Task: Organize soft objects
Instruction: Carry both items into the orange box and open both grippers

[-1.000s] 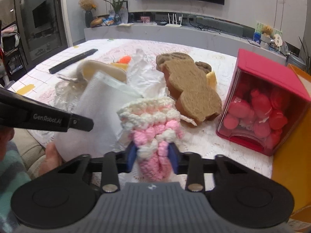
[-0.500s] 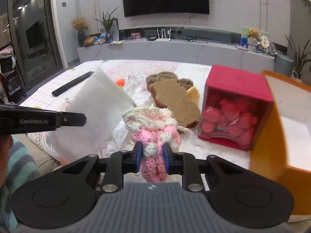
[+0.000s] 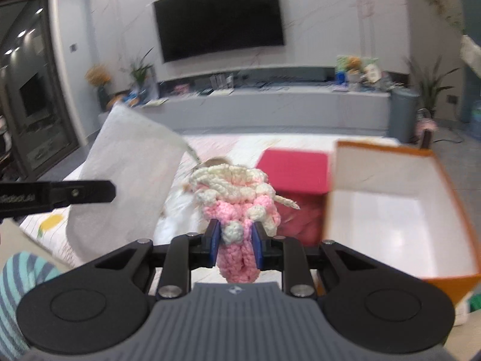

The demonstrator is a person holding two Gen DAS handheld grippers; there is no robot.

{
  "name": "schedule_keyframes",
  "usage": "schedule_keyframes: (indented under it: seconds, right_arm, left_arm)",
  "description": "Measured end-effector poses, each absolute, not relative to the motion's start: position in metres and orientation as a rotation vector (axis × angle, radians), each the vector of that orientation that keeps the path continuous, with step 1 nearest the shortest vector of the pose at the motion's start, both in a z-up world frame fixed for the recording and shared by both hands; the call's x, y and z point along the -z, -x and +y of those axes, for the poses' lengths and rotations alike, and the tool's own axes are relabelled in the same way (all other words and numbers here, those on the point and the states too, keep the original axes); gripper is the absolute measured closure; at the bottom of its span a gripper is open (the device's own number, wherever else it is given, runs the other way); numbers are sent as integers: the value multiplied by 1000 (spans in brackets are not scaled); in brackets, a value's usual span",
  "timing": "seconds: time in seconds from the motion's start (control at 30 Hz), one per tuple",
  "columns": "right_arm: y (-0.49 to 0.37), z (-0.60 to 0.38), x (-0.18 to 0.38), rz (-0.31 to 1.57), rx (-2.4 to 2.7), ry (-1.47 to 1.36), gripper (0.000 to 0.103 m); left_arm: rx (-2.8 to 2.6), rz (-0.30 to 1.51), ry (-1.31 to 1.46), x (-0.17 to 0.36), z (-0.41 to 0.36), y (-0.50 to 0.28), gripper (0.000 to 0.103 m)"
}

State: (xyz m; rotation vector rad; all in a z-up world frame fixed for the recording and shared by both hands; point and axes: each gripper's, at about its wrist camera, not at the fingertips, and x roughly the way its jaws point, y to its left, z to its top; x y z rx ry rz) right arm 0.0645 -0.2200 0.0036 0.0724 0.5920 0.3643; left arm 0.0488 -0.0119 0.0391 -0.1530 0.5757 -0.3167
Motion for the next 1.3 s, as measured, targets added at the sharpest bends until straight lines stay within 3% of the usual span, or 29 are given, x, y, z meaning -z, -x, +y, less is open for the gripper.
schedule_keyframes:
  seconds: [0.37,0.8,0.93,1.3]
  right_arm:
    - [-90,-322,-29,626,-149,-141,82]
    - [-161,-368,29,896,-80,-108,82]
    - [-176,-366,46,963,-94,-90,103]
    - [-214,-380,76,1073,-125,-62,101]
  left_arm:
    - [515,581,58,-58,-122,-104,103]
    - [540,799,-241,9,-227,-171,103]
    - [542,860,-285,26,-238,-185,103]
    - [486,947,-408,54,-257,-202,100]
